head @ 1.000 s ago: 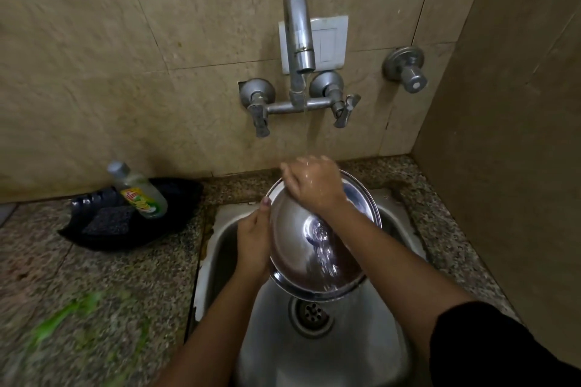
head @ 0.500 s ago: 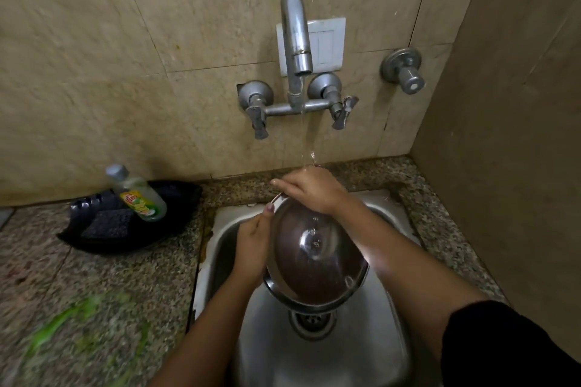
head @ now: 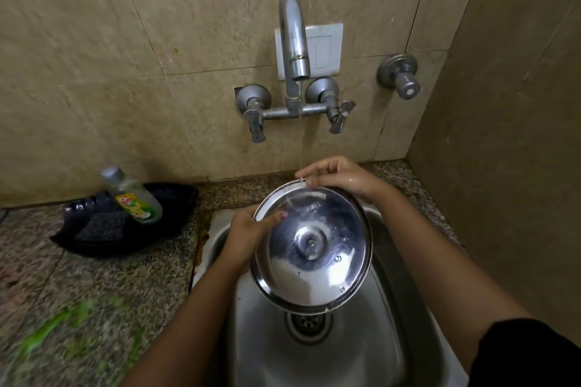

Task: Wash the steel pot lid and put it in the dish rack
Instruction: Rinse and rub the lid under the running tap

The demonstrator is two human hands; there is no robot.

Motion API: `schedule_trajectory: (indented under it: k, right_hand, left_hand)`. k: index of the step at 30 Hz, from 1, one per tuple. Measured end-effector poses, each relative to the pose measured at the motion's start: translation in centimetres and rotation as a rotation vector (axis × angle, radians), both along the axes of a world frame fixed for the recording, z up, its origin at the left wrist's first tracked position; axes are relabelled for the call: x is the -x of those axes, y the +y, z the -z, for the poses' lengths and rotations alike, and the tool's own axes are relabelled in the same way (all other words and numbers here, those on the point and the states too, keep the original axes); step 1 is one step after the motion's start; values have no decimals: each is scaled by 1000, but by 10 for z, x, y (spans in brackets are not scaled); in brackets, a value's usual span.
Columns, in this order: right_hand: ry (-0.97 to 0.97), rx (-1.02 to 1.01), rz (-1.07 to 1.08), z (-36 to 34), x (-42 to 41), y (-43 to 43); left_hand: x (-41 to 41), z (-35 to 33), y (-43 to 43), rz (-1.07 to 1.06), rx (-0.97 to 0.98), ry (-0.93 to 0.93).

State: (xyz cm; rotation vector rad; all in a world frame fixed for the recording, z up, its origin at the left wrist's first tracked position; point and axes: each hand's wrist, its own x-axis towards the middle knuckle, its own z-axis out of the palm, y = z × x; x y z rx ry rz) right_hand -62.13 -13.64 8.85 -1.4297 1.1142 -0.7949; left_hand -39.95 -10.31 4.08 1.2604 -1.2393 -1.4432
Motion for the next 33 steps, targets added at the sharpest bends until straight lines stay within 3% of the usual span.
schedule_trajectory:
  k: [5, 11, 17, 19, 24, 29, 33]
  right_hand:
    - [29, 42, 53, 3, -4, 1]
    - [340, 293, -92, 8, -43, -5]
    - [65, 178, 281, 30, -7, -2]
    - [55, 171, 273, 28, -13, 1]
    - [180, 170, -36, 6, -42, -1]
    - [32, 141, 139, 8, -27, -4]
    - [25, 131, 172, 13, -16, -4]
  left_hand:
    - [4, -1, -1, 8, -20, -16]
    - [5, 0, 1, 53, 38, -48]
    - [-12, 6, 10, -116, 86, 9]
    - [-11, 0, 8, -29, 45, 6]
    - [-2, -26, -16, 226, 130, -273]
    - [-6, -17, -20, 93, 185, -191]
    - [-7, -12, -14, 86, 61, -89]
